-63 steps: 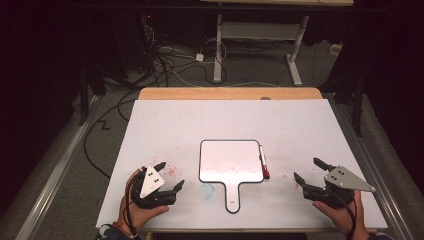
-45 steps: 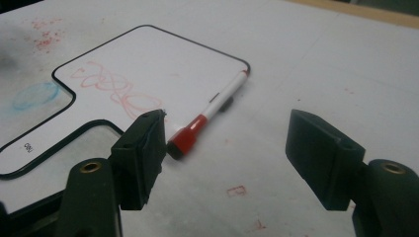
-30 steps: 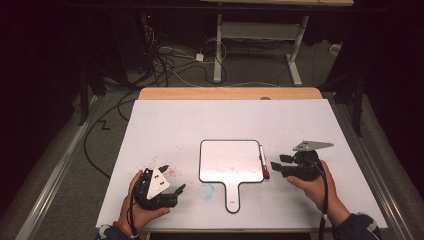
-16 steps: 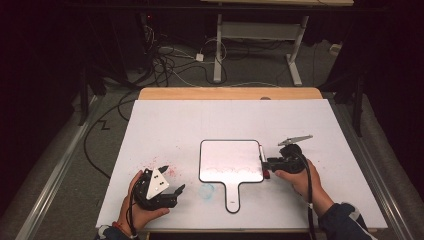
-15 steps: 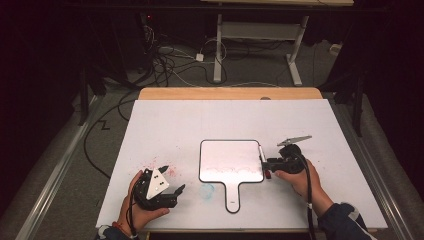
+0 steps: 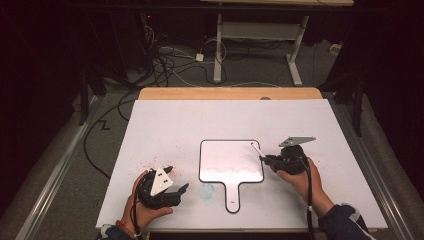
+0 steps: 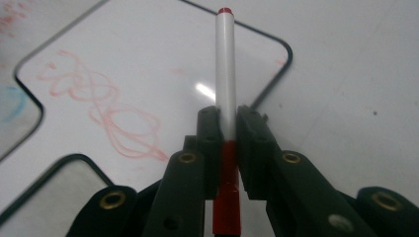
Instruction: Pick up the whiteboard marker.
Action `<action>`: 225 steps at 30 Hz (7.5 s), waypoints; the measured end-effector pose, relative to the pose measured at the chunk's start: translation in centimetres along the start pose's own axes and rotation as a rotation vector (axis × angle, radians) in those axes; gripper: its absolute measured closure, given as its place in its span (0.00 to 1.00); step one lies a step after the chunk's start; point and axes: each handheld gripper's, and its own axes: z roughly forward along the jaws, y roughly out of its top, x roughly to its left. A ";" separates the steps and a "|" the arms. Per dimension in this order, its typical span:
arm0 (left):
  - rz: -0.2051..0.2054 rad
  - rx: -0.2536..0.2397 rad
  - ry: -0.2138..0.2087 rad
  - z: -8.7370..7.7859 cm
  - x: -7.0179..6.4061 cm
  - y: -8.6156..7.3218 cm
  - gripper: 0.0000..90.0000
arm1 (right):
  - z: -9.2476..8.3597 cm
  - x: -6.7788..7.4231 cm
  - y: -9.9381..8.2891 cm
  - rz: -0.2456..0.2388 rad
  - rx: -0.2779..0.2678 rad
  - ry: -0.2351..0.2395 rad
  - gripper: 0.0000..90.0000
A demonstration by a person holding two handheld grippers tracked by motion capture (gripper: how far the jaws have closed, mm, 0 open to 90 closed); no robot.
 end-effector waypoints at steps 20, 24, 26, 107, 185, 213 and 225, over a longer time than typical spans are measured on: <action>-0.157 -0.236 -0.324 4.6 -1.9 10.0 0.38 | -2.2 7.6 1.6 -0.220 -0.354 0.120 0.91; -0.201 -0.267 -0.374 5.5 -2.5 11.2 0.44 | -2.2 8.4 1.2 -0.261 -0.365 0.116 0.91; -0.210 -0.281 -0.399 5.9 -2.9 11.6 0.46 | -2.2 8.5 1.2 -0.265 -0.365 0.116 0.91; 0.168 -0.233 -0.371 7.2 -0.7 7.0 0.87 | -6.4 2.8 -5.7 -0.216 -0.236 -0.102 0.45; 0.356 0.103 -0.455 9.3 -3.7 13.3 0.87 | -5.8 3.1 -5.7 -0.248 -0.181 -0.089 0.44; 0.375 0.133 -0.460 6.9 -1.9 11.5 0.87 | -5.8 2.9 -5.4 -0.237 -0.182 -0.098 0.44; 0.452 0.108 -0.471 10.1 -6.1 14.1 0.87 | -6.2 2.8 -5.6 -0.237 -0.185 -0.101 0.44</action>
